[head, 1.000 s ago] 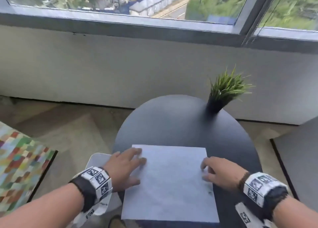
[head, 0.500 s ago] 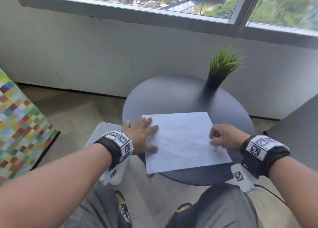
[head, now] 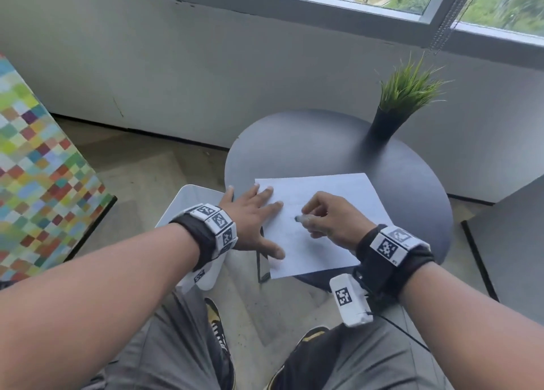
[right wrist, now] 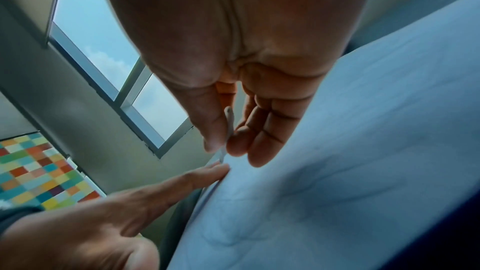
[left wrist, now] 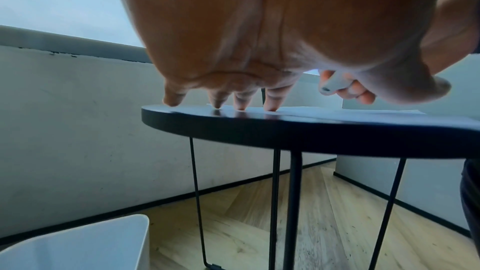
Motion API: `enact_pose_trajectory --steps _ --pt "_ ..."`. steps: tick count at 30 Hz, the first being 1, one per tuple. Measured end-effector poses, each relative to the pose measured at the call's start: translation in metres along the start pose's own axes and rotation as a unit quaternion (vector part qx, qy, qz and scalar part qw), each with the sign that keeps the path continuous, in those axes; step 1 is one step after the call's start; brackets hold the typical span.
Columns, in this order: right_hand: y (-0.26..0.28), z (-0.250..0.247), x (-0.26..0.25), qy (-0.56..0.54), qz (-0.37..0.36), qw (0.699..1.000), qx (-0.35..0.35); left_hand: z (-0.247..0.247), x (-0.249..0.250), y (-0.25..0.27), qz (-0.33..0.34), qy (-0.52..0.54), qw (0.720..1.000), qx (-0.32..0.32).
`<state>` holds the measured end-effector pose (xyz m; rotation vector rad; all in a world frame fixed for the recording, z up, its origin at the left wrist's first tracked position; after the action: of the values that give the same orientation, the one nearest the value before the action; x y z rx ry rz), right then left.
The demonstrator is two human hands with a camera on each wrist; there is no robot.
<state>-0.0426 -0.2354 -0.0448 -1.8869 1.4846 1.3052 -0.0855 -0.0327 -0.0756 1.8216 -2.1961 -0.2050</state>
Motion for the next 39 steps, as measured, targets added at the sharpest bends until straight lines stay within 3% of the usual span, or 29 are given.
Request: enact_pose_trajectory --steps 3,7,9,14,19,24,27,29,33,37,39 --pt "-0.014 0.009 -0.007 0.074 -0.035 0.997 0.003 -0.004 0.003 -0.009 0.0 -0.003 1.0 -0.006" --pt "-0.026 0.007 0.0 0.311 -0.052 0.949 0.009 -0.01 0.003 -0.016 -0.006 -0.018 1.0 -0.009" --pt "-0.024 0.008 0.001 0.34 -0.06 0.938 -0.02 -0.011 0.002 -0.018 -0.004 -0.031 1.0 0.005" --pt "-0.011 0.02 -0.008 0.398 -0.163 0.893 -0.133 -0.005 -0.002 -0.017 0.017 -0.04 0.999 0.007" --pt "-0.044 0.009 -0.013 0.402 -0.106 0.91 0.004 -0.003 -0.005 -0.018 0.009 -0.036 0.999 0.01" --pt "-0.038 0.031 -0.016 0.388 -0.162 0.9 -0.116 -0.002 -0.005 -0.017 0.008 -0.022 1.0 0.001" --pt "-0.059 0.014 -0.019 0.396 -0.105 0.912 -0.015 -0.004 -0.004 -0.019 0.011 -0.025 1.0 -0.007" --pt "-0.057 0.015 -0.02 0.411 -0.117 0.904 -0.009 -0.006 -0.004 -0.02 0.014 -0.031 0.999 -0.011" --pt "-0.037 0.032 -0.022 0.409 -0.189 0.881 -0.143 -0.008 -0.004 -0.021 0.016 -0.034 0.999 -0.02" --pt "-0.057 0.02 -0.021 0.404 -0.102 0.909 -0.028 -0.009 -0.004 -0.022 0.02 -0.047 0.999 -0.019" --pt "-0.054 0.03 -0.023 0.408 -0.105 0.906 -0.033 -0.009 -0.004 -0.022 0.02 -0.047 0.998 -0.019"
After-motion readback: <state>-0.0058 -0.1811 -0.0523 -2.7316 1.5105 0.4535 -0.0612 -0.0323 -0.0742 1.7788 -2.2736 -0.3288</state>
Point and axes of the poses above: each hand's wrist, its own y-axis away from the middle knuckle, its own z-axis out of the palm, x = y × z, the point moved 2 cm from there along -y, towards the middle knuckle, and after that the axes turned 8 degrees about x, right-handed, at the moved point
